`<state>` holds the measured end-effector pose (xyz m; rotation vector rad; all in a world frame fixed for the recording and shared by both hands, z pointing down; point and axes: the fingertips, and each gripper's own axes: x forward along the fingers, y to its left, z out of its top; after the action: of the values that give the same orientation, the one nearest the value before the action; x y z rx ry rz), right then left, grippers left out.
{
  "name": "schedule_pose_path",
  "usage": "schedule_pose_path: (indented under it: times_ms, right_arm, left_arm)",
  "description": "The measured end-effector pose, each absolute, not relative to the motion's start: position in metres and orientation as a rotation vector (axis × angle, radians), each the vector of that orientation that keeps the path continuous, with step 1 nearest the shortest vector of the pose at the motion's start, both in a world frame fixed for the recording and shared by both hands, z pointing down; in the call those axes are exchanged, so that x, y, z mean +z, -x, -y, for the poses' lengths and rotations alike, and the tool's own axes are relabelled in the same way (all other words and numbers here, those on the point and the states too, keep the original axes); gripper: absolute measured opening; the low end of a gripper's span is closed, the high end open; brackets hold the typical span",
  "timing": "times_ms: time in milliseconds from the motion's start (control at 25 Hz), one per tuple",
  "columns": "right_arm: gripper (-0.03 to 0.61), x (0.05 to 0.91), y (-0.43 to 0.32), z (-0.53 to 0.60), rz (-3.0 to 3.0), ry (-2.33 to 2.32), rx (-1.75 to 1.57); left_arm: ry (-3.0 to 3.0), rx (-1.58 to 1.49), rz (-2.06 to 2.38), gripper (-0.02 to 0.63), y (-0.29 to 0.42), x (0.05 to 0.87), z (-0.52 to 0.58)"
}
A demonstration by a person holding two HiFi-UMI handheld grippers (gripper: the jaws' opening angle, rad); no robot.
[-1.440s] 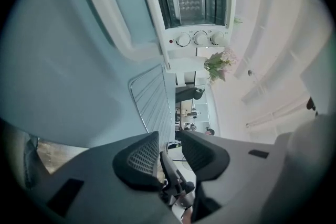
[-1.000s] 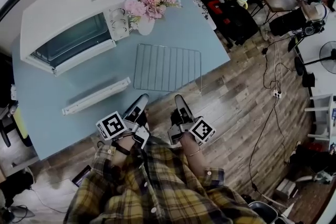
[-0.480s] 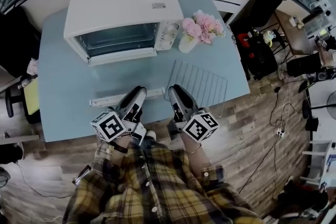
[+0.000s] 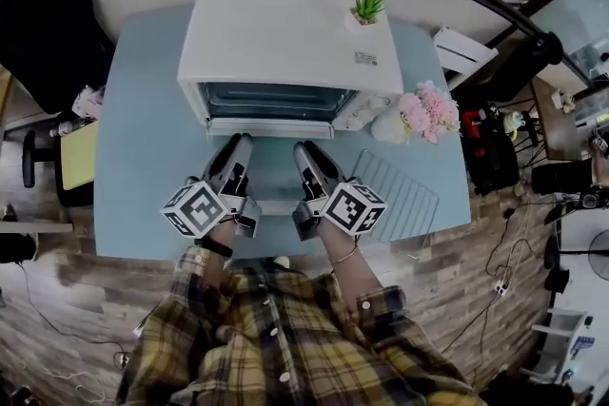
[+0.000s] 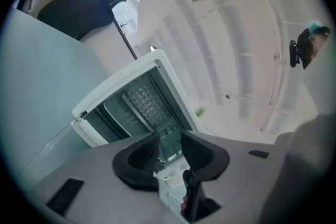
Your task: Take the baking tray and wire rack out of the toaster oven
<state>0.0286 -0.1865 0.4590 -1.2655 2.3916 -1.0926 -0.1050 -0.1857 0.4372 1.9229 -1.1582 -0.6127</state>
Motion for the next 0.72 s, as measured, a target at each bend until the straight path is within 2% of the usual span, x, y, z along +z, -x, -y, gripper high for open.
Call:
schedule_pose_path:
  times_ms: [360, 720]
  right_arm:
    - [0.143, 0.507, -0.005, 0.244, -2.124, 1.291, -1.4]
    - [0.144, 0.537, -0.008, 0.284, -1.86, 1.288, -1.489]
  left_arm:
    - [-1.732, -0.631, 1.163, 0.132, 0.131, 0.479, 0.249]
    - [-1.584, -0.655, 1.122, 0.135, 0.141, 0.522, 0.272]
